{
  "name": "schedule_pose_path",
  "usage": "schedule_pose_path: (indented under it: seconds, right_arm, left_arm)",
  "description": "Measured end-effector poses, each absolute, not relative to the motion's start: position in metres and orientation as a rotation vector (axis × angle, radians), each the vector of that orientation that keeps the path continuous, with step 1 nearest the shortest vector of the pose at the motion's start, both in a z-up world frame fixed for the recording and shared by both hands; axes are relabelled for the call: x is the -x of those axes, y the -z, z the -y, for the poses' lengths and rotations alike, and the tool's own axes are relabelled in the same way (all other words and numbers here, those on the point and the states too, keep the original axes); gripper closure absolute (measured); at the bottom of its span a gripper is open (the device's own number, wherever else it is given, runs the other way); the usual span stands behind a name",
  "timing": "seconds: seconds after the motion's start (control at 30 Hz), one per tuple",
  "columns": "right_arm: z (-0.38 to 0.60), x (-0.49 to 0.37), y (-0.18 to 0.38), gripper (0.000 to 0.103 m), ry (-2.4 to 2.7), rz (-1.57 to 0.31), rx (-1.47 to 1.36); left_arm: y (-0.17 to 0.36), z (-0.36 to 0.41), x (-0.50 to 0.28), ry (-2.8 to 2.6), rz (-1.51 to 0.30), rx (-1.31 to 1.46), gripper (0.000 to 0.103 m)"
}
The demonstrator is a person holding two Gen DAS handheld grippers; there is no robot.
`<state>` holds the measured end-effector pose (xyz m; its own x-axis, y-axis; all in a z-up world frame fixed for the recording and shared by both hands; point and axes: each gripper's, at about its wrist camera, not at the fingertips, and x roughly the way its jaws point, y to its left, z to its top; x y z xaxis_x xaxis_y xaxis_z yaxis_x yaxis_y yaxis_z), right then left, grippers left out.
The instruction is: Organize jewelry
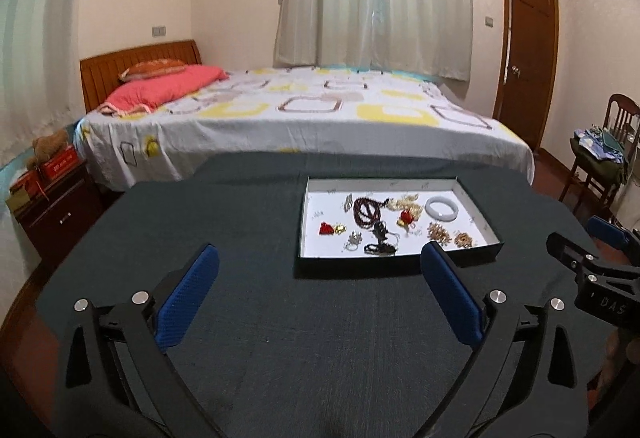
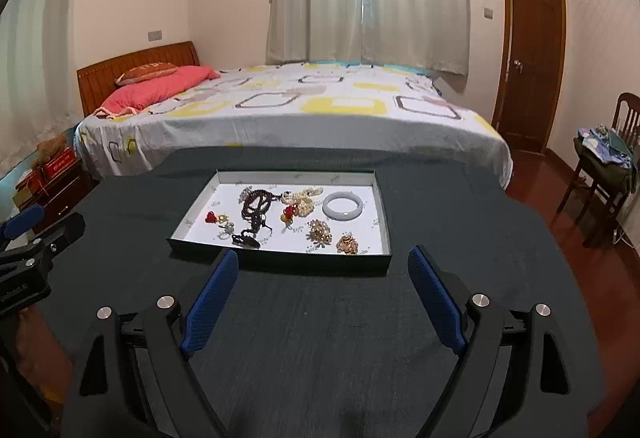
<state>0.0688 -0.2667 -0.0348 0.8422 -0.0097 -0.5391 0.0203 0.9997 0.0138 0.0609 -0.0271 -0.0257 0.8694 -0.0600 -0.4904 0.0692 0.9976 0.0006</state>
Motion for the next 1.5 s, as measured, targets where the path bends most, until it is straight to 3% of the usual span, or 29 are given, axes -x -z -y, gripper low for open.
schedule_pose_path:
  seconds: [0.47, 1.5]
  right_arm:
    - [0.267, -0.025, -0.004, 0.019, 0.032, -0.462, -0.007]
    - [0.264, -0.019, -0.007, 0.019, 0.036, -0.441, -0.005]
  left_arm:
    - [-0.002, 0.016, -0.022, 0.060, -0.431, 0.019, 0.005]
    - [-0.002, 0.020, -0.012, 0.072, -0.427, 0.010, 0.005]
